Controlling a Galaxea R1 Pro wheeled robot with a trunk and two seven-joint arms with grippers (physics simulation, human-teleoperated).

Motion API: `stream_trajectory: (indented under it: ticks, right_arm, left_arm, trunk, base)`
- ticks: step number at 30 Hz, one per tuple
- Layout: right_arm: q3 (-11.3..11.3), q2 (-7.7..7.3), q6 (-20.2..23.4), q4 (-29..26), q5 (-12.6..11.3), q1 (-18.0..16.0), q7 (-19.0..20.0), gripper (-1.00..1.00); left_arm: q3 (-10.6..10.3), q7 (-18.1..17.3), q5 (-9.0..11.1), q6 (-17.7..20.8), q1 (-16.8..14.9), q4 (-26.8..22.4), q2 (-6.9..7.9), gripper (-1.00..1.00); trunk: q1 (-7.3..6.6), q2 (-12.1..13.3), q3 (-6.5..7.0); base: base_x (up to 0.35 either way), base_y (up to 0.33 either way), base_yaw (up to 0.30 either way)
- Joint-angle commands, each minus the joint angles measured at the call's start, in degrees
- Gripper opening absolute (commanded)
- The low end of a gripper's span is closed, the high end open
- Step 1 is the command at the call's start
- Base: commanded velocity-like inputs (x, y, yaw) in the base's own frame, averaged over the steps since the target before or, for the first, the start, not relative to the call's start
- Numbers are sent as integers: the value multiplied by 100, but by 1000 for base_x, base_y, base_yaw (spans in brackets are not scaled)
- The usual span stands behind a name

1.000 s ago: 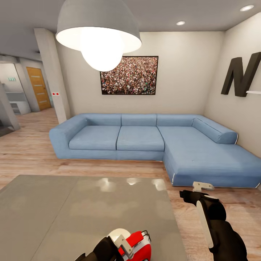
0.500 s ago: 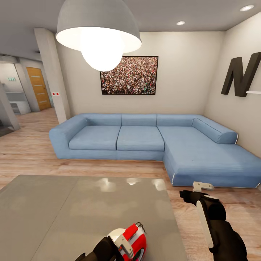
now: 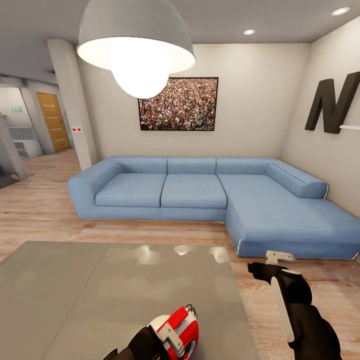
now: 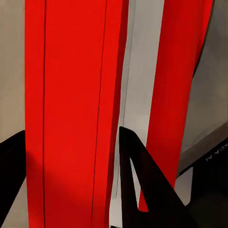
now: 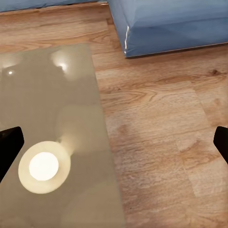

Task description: Turn on the radio receiver that's on the table in the living room.

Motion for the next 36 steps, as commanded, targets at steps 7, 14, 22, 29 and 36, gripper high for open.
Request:
stream_trajectory:
  ticks: [7, 14, 22, 29, 36]
  right_arm:
    - [0, 0, 0, 0, 4, 0, 0, 100]
    - [0, 0, 0, 0, 3, 0, 0, 100]
    - [0, 0, 0, 0, 3, 0, 0, 100]
    - [0, 0, 0, 0, 3, 0, 0, 100]
    - [0, 0, 0, 0, 4, 0, 0, 100]
  left_arm:
    - [27, 23, -28, 11, 0, -369, 0, -100]
    - [49, 47, -35, 31, 0, -990, 1, -100]
    - [661, 48, -37, 40, 0, -1317, 2, -100]
    - [1040, 47, -38, 44, 0, -1479, 2, -100]
    - [1454, 43, -38, 36, 0, -1620, 2, -100]
  trunk:
    - [0, 0, 0]
    - [0, 0, 0]
    - [0, 0, 0]
    - [0, 0, 0]
    - [0, 0, 0]
  base:
    - [0, 0, 0]
    - [0, 0, 0]
    - [0, 0, 0]
    - [0, 0, 0]
    - [0, 0, 0]
